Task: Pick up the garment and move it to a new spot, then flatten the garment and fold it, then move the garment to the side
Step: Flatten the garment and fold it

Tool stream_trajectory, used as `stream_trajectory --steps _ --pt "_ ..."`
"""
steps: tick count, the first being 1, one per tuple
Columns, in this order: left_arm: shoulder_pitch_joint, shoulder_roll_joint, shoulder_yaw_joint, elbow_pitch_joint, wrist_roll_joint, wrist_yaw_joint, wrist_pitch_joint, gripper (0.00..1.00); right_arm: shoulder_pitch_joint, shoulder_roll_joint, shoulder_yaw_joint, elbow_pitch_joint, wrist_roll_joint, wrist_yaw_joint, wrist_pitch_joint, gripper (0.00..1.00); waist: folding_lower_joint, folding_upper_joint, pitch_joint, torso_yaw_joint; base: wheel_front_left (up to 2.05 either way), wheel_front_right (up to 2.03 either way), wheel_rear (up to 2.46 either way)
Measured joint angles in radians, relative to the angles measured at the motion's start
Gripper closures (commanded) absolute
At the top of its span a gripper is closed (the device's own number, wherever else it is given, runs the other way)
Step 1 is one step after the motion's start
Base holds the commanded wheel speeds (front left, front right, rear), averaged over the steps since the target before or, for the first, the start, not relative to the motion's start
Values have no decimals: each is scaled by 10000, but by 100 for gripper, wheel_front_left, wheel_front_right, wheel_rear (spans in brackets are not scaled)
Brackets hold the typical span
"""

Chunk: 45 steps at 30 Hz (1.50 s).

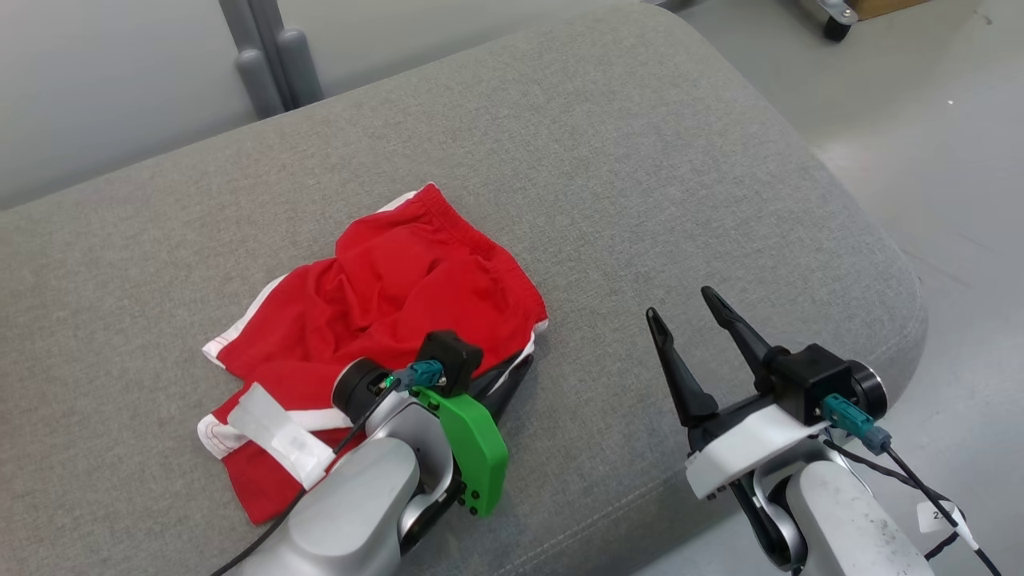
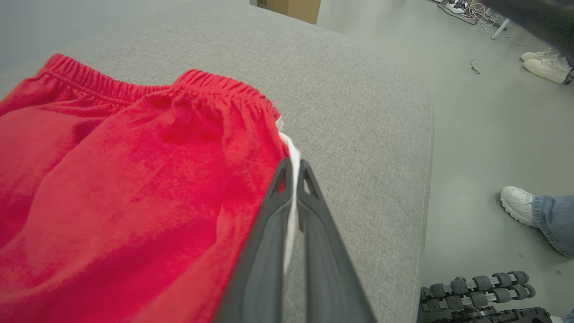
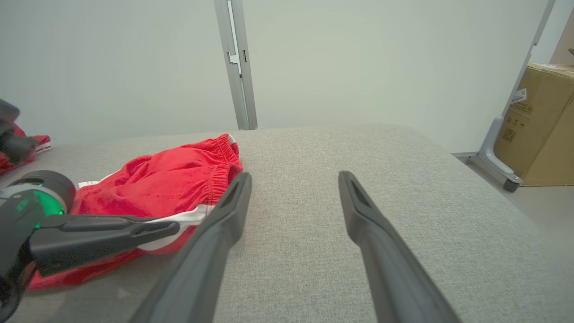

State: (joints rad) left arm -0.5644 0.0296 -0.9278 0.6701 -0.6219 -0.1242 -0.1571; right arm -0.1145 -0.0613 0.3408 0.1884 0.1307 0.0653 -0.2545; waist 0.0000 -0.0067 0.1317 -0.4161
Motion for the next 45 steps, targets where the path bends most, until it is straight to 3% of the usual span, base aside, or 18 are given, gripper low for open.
stream_trajectory --steps 1,3,4,5,12,21,33,45 --pt "54 15 -146 -23 -10 0 67 94 1 0 -38 23 15 -29 0 0 0 0 21 -42 0 0 0" --pt "142 42 -240 -86 -148 0 81 53 5 -6 -105 79 17 -38 0 0 0 0 72 -79 0 0 0" --pt "151 50 -295 -144 -249 0 81 6 6 -2 -123 109 17 -40 0 0 0 0 88 -77 0 0 0" --pt "152 77 -330 -224 -357 0 79 0 11 -4 -150 136 17 -40 0 0 0 0 96 -56 0 0 0" --pt "151 117 -347 -483 -539 52 -134 0 14 -58 -261 284 17 -42 0 0 0 0 49 278 0 0 0" --pt "167 125 125 -1018 -988 577 -646 0 297 -554 -178 1058 -77 12 0 0 0 0 -221 1107 0 0 0" --pt "1043 127 1122 -1638 -1156 1695 -915 0 614 -798 -81 2213 44 314 0 0 0 0 -658 2654 0 0 0" --pt "1971 337 1898 -2669 -1099 2125 -917 0 25 -1233 -153 3480 307 430 0 0 0 0 -691 4000 0 0 0"
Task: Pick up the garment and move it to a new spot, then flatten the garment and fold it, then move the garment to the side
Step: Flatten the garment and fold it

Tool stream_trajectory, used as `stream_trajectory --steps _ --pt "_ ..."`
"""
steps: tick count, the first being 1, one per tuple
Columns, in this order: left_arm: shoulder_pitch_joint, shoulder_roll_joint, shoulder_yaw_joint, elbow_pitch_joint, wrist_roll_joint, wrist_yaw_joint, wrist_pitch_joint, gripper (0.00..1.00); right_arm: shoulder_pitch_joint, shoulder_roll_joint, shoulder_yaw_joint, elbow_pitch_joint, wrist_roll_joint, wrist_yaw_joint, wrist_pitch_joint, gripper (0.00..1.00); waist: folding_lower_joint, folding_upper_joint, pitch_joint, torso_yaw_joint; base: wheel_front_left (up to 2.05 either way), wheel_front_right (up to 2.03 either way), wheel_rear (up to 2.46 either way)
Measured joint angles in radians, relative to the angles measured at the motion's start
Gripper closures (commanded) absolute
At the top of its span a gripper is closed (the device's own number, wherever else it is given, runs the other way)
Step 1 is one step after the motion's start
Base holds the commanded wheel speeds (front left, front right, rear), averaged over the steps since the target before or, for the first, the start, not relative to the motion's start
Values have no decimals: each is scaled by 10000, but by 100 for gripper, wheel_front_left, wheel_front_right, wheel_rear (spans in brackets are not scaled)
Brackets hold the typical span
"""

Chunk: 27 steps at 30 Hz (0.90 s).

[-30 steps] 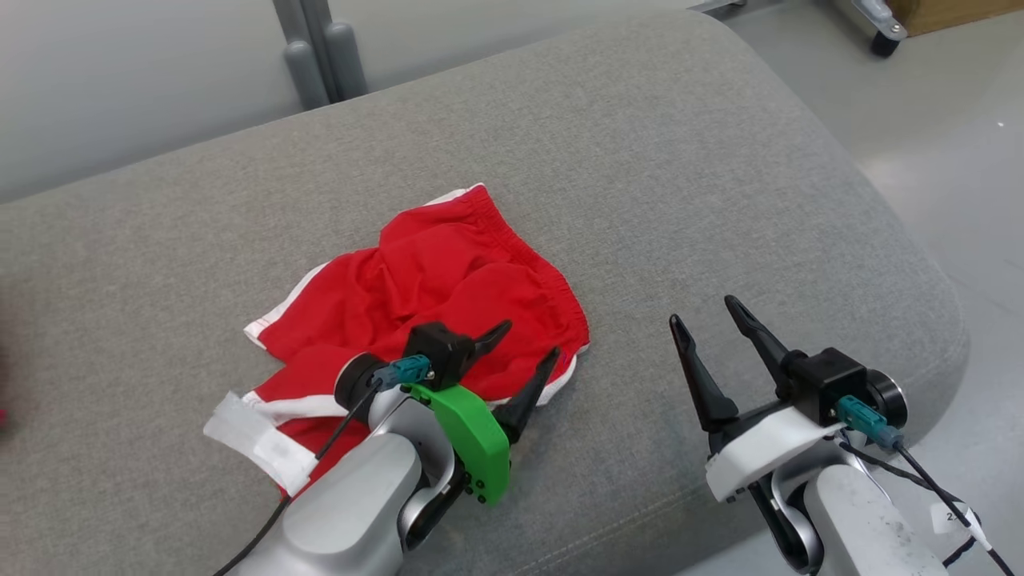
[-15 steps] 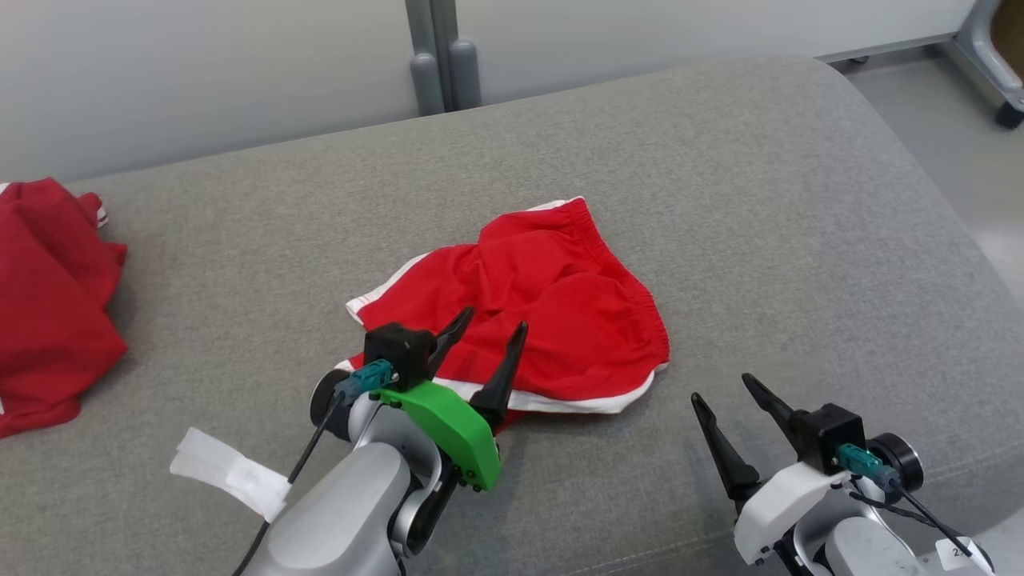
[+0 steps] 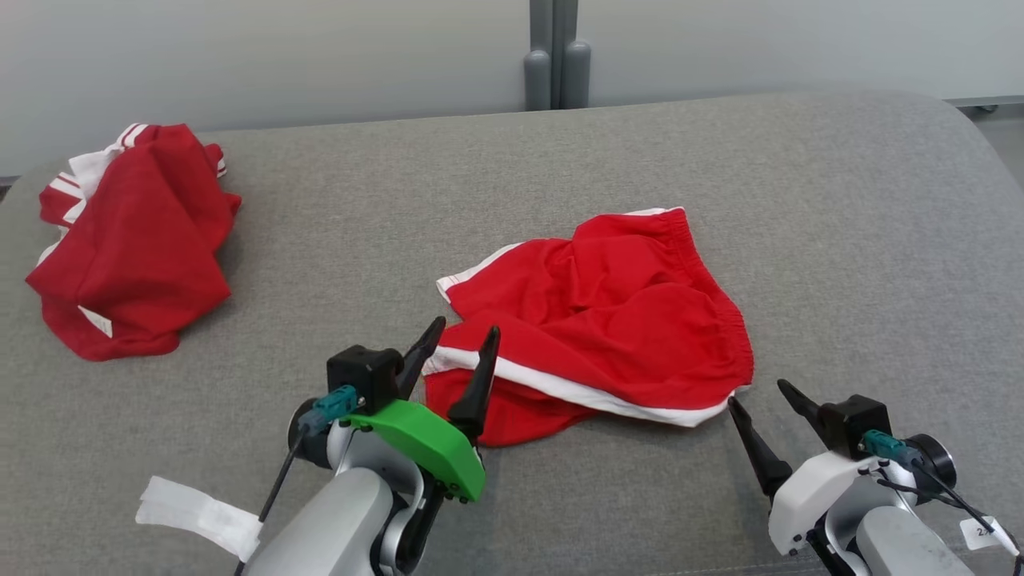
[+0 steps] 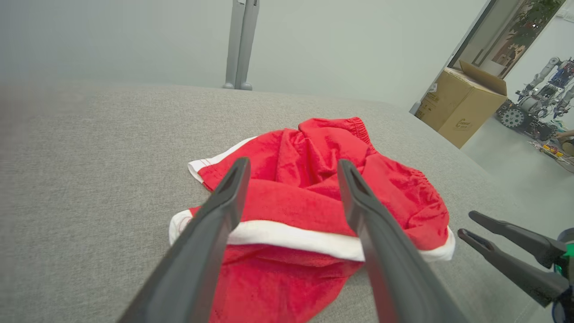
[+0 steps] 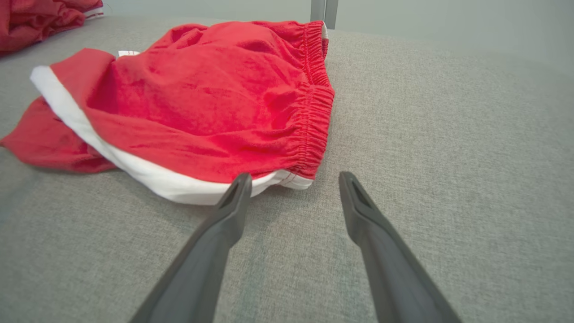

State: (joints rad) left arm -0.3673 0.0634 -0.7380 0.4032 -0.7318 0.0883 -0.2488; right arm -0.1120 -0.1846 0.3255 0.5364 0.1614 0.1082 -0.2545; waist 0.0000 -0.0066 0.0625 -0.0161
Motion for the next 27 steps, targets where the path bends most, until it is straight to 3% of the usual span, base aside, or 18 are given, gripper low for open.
stream_trajectory --steps 11,20,21,25,27 --pt "277 209 481 -974 364 84 -2 0 -487 -142 -221 1003 247 58 59 0 0 0 244 945 0 0 0" --pt "671 504 765 -1333 606 102 -29 0 -906 -38 54 1478 336 130 58 0 0 0 421 1298 0 0 0" --pt "732 504 782 -1363 614 102 -29 0 -906 -29 90 1528 336 148 58 4 0 -1 418 1298 0 0 0" --pt "914 518 959 -1544 663 104 -29 0 -913 -13 387 1649 334 150 58 50 0 0 388 1256 0 0 0" --pt "1012 546 1078 -1570 663 165 -29 0 -923 21 552 1680 322 150 58 58 0 -1 352 1200 0 0 0"
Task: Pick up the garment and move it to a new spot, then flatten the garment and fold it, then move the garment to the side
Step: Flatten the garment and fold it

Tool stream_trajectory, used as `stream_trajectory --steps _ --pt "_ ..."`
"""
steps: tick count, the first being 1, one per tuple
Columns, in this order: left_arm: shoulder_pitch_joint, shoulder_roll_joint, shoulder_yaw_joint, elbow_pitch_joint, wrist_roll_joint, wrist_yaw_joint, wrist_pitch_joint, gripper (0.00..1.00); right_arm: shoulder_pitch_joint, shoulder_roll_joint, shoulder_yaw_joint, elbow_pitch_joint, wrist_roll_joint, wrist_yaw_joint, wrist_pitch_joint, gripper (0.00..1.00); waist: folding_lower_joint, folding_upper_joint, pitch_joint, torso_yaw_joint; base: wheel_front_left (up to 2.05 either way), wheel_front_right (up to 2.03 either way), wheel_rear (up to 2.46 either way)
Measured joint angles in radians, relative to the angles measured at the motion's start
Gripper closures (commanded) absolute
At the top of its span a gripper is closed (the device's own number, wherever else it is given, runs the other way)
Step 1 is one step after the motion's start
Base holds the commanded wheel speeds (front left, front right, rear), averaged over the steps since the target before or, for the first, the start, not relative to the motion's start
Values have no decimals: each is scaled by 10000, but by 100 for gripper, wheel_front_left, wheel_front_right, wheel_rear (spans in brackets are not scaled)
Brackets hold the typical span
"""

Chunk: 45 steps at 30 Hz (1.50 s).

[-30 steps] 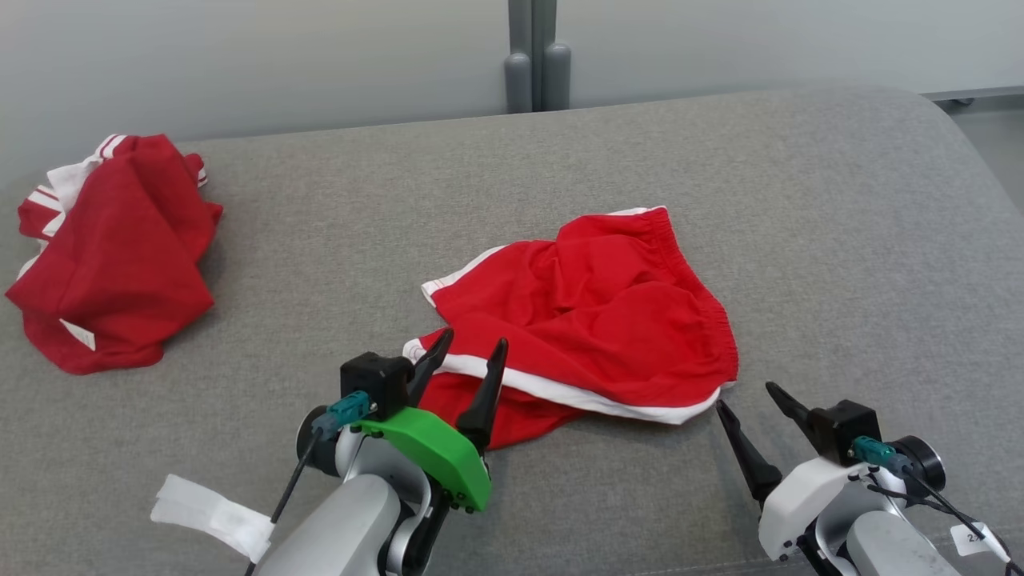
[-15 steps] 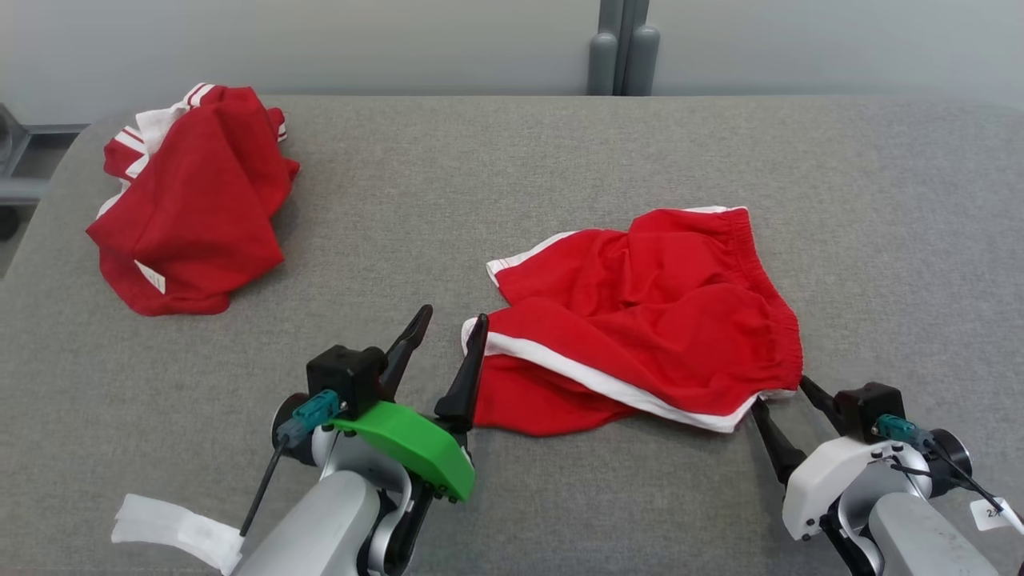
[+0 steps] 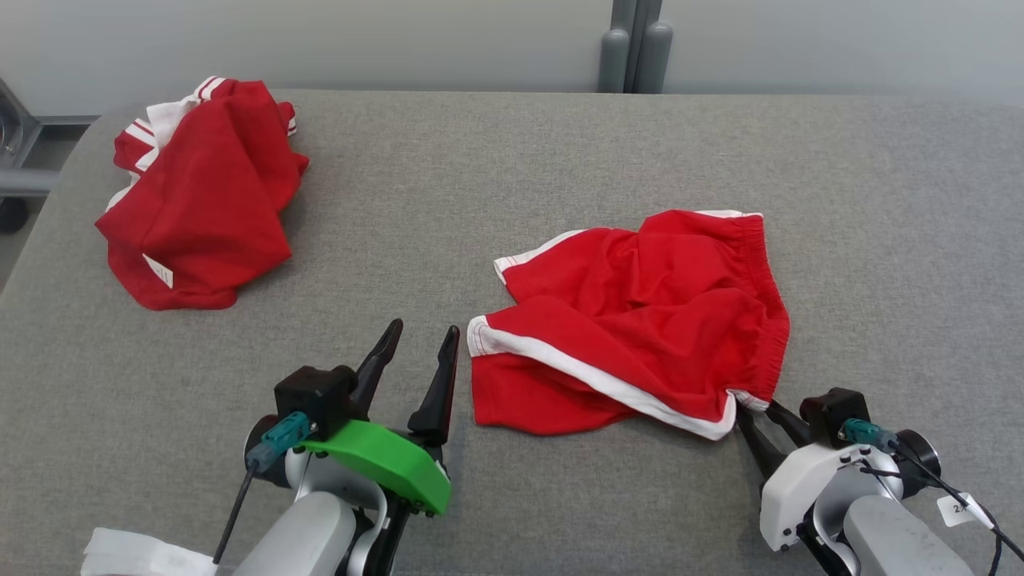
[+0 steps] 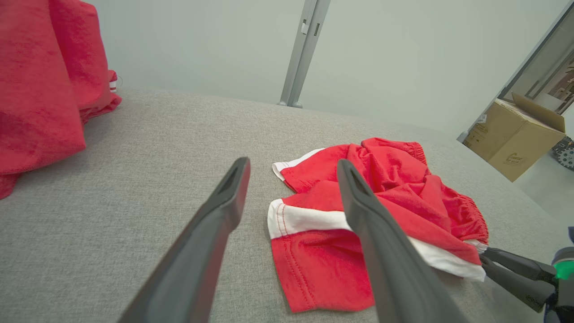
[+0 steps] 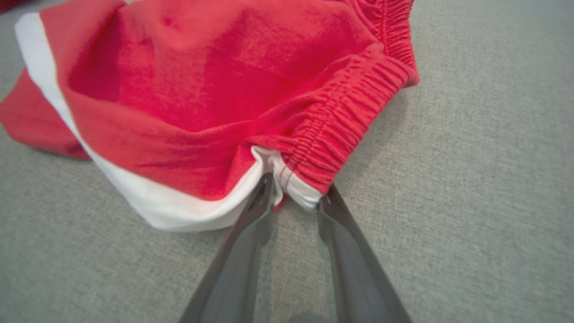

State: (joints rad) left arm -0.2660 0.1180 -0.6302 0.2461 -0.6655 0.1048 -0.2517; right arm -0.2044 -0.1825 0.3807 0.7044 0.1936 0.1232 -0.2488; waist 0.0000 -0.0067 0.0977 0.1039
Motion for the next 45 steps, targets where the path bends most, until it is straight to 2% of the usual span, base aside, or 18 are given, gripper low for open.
stream_trajectory --steps 2,3,4,12,21,32,39,45 --pt "107 23 130 -17 0 21 0 0 -51 -6 157 17 -15 0 0 69 0 0 -48 -63 0 0 0" --pt "159 33 178 -23 -2 21 0 0 -95 -2 203 33 -15 0 0 87 0 0 -74 -98 0 0 0" --pt "223 36 224 -29 -2 23 0 0 -134 0 240 33 -15 0 0 100 0 0 -104 -134 0 0 0" --pt "827 105 562 92 -190 102 0 0 -346 15 136 -709 155 2 -2 100 0 0 -311 -558 0 0 0" --pt "1087 -146 489 284 -872 94 48 0 -354 -382 -12 -1223 226 2 -13 100 0 0 -469 -1194 0 0 0" --pt "802 -303 169 1070 -1212 -174 821 0 67 -479 754 -1415 232 13 -13 100 0 0 -511 -2216 0 0 0" --pt "-493 282 -138 1893 -339 -270 1304 0 81 -481 1087 -1592 368 13 -15 100 0 0 -326 -2625 0 0 0" --pt "-849 598 -554 2575 -31 -708 1956 0 76 -485 1271 -1762 456 13 -15 100 0 1 -129 -2808 0 0 0"
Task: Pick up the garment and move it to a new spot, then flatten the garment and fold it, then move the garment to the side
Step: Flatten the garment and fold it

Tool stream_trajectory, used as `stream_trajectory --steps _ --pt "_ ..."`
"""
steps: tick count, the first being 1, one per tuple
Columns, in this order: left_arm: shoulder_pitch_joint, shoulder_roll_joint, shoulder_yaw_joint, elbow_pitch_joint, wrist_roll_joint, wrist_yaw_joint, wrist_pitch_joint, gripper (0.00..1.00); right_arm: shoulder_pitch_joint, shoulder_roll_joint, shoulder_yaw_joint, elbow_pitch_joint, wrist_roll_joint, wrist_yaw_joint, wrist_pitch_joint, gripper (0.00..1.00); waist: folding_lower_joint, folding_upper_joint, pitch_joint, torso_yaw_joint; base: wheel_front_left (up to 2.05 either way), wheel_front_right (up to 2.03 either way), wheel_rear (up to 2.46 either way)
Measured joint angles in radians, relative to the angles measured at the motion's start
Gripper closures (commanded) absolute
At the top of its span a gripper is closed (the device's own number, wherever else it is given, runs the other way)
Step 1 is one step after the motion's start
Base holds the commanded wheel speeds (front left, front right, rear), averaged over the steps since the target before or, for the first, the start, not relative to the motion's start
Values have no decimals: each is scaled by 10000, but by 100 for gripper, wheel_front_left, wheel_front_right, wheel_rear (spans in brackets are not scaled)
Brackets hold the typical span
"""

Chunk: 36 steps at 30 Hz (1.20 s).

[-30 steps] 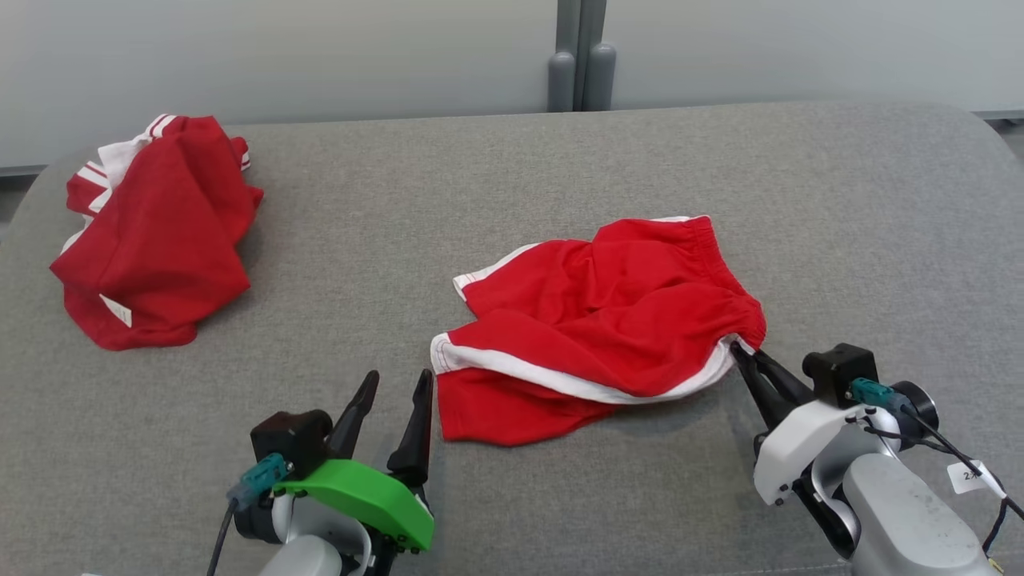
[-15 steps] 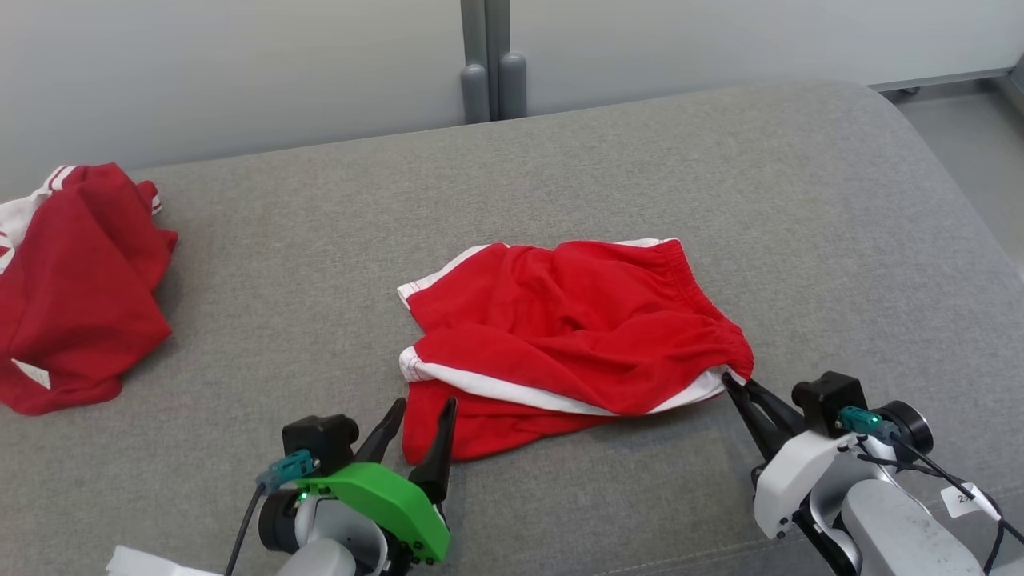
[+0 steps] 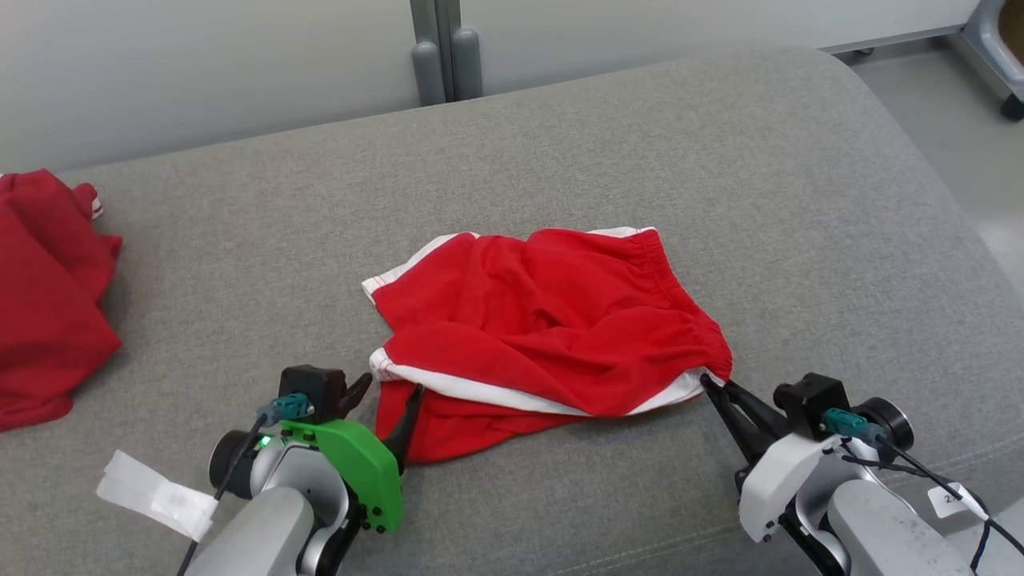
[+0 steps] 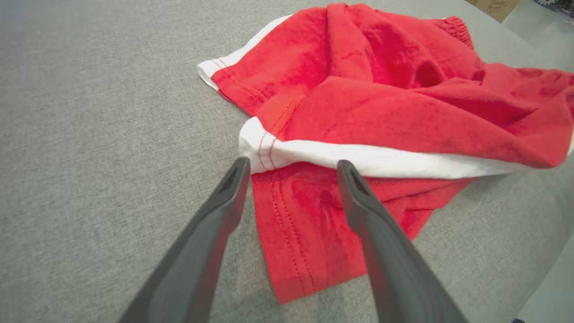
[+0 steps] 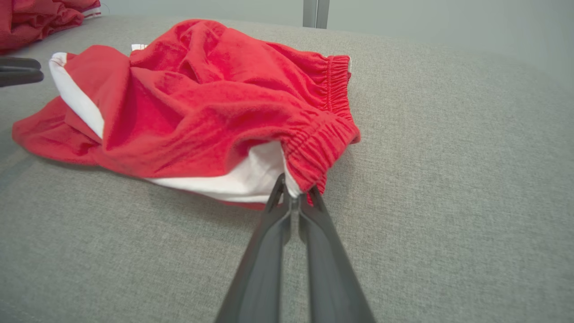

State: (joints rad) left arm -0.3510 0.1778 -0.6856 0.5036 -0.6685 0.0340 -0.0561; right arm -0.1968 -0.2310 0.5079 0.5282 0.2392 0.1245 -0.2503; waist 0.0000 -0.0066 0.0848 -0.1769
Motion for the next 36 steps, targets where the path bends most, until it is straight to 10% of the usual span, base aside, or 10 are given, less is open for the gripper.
stream_trajectory --steps 29,36 --pt "-993 -117 -136 1016 -1233 -1490 999 0 -222 -230 -29 -242 349 0 0 100 0 0 563 7 0 0 0" --pt "-1024 -140 -194 941 -1340 -1570 872 48 -222 -230 -19 -249 376 0 0 100 0 0 540 82 0 0 0"
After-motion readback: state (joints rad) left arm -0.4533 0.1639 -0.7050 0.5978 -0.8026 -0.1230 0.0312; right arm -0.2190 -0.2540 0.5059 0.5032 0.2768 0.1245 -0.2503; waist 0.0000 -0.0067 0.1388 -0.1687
